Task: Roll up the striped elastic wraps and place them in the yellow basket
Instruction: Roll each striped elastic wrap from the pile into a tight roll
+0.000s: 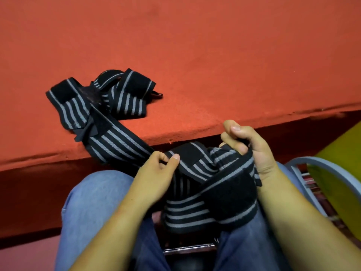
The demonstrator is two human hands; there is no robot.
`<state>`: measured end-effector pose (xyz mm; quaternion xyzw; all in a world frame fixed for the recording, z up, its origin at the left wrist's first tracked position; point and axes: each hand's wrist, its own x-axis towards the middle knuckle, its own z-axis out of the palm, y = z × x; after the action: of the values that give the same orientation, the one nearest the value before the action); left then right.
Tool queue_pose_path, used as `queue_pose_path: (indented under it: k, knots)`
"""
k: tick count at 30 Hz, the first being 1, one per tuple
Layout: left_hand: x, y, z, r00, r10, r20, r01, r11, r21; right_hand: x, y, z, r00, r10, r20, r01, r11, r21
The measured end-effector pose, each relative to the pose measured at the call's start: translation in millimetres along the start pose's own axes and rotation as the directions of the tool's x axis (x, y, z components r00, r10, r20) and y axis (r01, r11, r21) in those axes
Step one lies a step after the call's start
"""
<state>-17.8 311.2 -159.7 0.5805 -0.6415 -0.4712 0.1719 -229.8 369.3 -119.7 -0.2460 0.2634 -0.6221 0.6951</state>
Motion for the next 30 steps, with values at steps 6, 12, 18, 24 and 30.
queue_pose_path:
  k: [6, 12, 18, 24, 30]
  knots:
    - [-7, -3, 5, 0.939, 0.299, -0.171, -0.251, 0.934, 0.256, 4, 4, -1, 1.0, -0.024, -0.006, 0.024, 1.0, 0.012]
    - [-21, 19, 8, 0.838, 0.482, 0.256, -0.443, 0.874, -0.199, 9, 13, 2, 0.998, 0.011, -0.056, -0.015, 0.997, -0.082]
    - [-14, 21, 7, 0.858, 0.482, 0.177, -0.433, 0.865, -0.255, 11, 16, 3, 0.996, 0.044, -0.075, -0.056, 0.983, -0.175]
    - [-12, 17, 4, 0.888, 0.448, 0.105, -0.393, 0.856, -0.335, 13, 10, -2, 0.992, -0.004, -0.127, -0.011, 0.993, -0.121]
    - [-6, 15, -2, 0.912, 0.41, 0.008, -0.378, 0.849, -0.37, 9, 4, -3, 0.974, -0.027, -0.225, 0.017, 0.999, -0.048]
